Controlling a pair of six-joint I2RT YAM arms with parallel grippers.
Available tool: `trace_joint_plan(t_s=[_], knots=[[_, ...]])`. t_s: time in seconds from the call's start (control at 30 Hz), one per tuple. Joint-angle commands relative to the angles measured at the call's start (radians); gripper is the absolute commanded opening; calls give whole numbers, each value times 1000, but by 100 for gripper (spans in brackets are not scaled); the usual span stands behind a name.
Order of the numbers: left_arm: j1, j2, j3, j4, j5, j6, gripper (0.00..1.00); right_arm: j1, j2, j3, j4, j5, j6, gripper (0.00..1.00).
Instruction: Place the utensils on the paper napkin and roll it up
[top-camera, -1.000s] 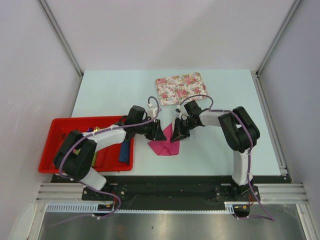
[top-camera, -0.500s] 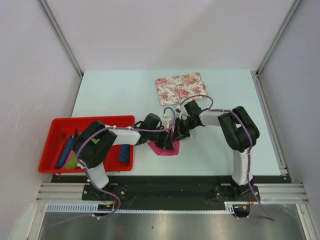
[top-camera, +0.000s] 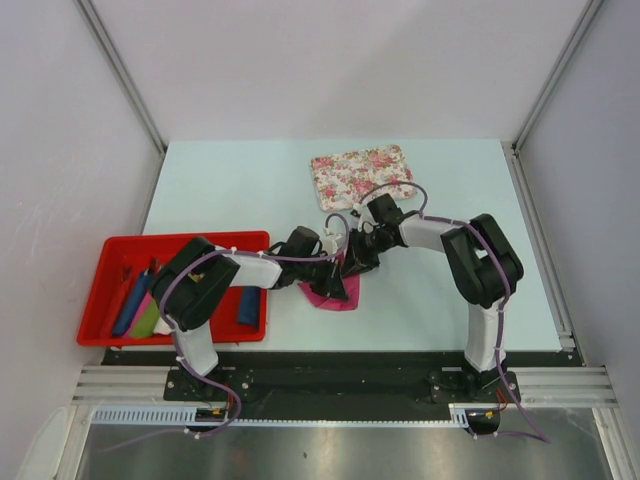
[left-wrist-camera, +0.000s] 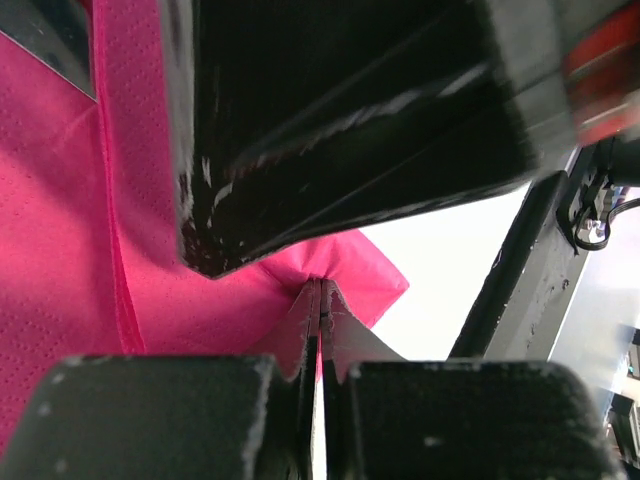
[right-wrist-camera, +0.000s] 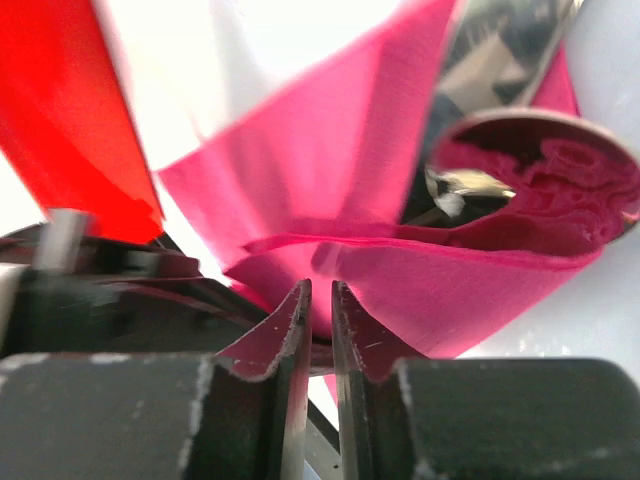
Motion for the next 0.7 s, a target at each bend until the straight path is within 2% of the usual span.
trace_joint_plan(t_s=[0.0,0.23,0.67], knots=[[-7,45,-19,-8,-74,28,0,-21,-113,83,-34,38,-16,19],[-2,32,-11,-18,-75,27,0,-18,-112,77,-92,90,-62,16],[5,-1,4,-51,-77,33,2,36,34,69,-62,184,-105,10]])
